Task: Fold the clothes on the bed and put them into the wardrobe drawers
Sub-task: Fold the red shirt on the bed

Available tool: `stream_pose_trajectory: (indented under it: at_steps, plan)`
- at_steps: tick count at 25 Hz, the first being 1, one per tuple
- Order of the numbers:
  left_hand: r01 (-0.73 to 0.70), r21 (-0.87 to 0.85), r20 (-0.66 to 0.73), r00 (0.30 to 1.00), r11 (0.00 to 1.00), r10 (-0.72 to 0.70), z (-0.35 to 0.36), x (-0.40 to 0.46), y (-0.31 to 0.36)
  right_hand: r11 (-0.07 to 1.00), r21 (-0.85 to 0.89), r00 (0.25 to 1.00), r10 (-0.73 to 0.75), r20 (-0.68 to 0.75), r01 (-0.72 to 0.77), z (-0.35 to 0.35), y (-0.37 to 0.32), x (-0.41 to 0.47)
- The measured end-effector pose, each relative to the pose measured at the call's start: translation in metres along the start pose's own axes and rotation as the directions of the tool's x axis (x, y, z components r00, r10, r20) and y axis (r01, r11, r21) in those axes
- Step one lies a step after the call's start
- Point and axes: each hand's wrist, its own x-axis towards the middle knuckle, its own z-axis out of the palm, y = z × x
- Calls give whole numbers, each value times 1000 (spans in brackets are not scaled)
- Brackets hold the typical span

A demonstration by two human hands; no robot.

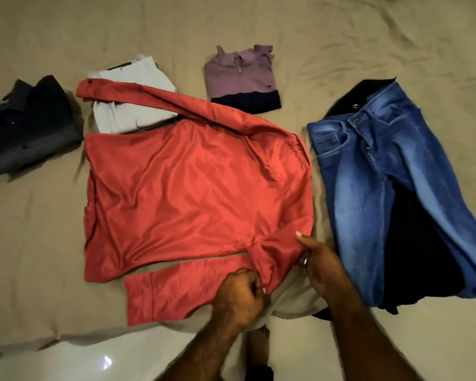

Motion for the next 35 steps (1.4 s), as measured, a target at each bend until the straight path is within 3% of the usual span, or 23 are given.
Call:
stream_pose_trajectory:
  at_steps: [2,4,7,8,9,11,12,13,14,15,16,18,19,20,23,24,27,29,30,31,33,34,35]
  plan:
    - [84,-427,24,996,900,-82,8,3,5,996,-83,999,-39,35,42,-6,7,-3]
    - [253,-743,172,967,620,-190,7,7,20,985,-139,994,-92,64,100,-18,16,-4]
    - [467,-878,431,868,108,-247,-12,12,41,983,43,968,-184,173,179,-31,25,-12]
    - [523,-852,508,838,29,-201,-20,12,45,977,124,956,-196,218,172,-33,25,-14]
    - [574,-813,559,817,99,-142,-26,11,45,974,157,946,-200,255,163,-33,26,-19]
    - [570,-643,635,770,511,-60,-31,6,40,987,73,954,-160,253,146,-35,30,-21]
    - [521,-537,671,741,664,-39,-27,2,36,987,10,966,-157,206,159,-38,33,-24]
    - [488,-467,690,722,737,-41,-23,0,30,986,-59,976,-143,166,155,-41,35,-26]
    - [496,-447,683,727,744,-74,-22,-3,28,984,-100,981,-133,140,148,-43,37,-29]
    - [537,-491,664,740,686,-105,-20,-6,28,990,-82,985,-102,140,114,-47,39,-31]
    - [582,-600,644,758,549,-100,-19,-8,28,997,-22,984,-64,163,69,-48,41,-34]
    - [583,-800,585,811,141,-32,-22,-6,36,999,48,969,3,247,-15,-54,44,-43]
    - [547,-837,547,837,10,-22,-23,-1,41,998,54,953,1,302,-18,-56,44,-47]
    - [514,-856,516,854,-44,-58,-22,5,45,999,52,934,-5,358,-14,-58,46,-51]
    - [530,-847,515,840,50,-173,-20,13,52,997,43,926,-68,372,56,-50,47,-54]
    - [537,-828,511,841,160,-181,-19,10,51,991,94,934,-118,339,91,-45,45,-53]
    - [427,-688,510,860,587,-29,-21,-7,39,952,242,944,-244,224,188,-24,27,-54]
    - [375,-591,544,839,714,10,-22,-13,30,950,229,959,-249,136,214,-14,16,-52]
    - [406,-603,551,834,686,-9,-24,-14,30,957,208,969,-226,99,202,-11,12,-52]
    - [472,-655,560,828,590,-40,-27,-16,34,965,194,976,-197,97,176,-10,12,-55]
    - [560,-787,570,821,261,-43,-37,-11,41,984,129,981,-142,130,125,-8,19,-57]
    - [572,-805,573,818,161,-40,-41,-7,45,986,93,978,-149,149,137,-9,25,-58]
    - [592,-792,590,805,149,-59,-44,-2,46,983,65,971,-179,158,170,-9,28,-59]
